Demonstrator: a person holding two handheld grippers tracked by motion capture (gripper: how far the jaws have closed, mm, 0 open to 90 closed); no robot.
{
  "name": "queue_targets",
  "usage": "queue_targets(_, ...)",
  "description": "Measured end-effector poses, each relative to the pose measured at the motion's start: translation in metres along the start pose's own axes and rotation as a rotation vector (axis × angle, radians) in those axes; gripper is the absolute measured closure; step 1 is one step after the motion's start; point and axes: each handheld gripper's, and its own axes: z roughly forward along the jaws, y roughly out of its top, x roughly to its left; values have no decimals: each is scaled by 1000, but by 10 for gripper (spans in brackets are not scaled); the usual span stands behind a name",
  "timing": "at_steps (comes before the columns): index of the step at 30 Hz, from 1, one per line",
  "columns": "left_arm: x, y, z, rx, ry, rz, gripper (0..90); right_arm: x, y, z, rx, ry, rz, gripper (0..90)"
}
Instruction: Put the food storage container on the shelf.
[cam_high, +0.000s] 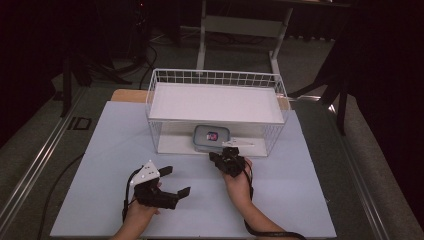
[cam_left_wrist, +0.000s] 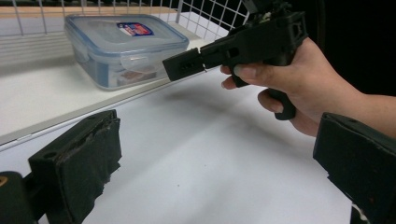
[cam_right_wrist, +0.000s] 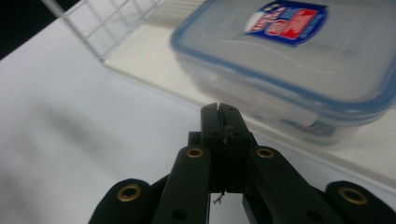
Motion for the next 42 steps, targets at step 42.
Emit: queue_targets(42,12,-6,-6,-17,16,-17,20,-20,41,38,-24,-74,139,900)
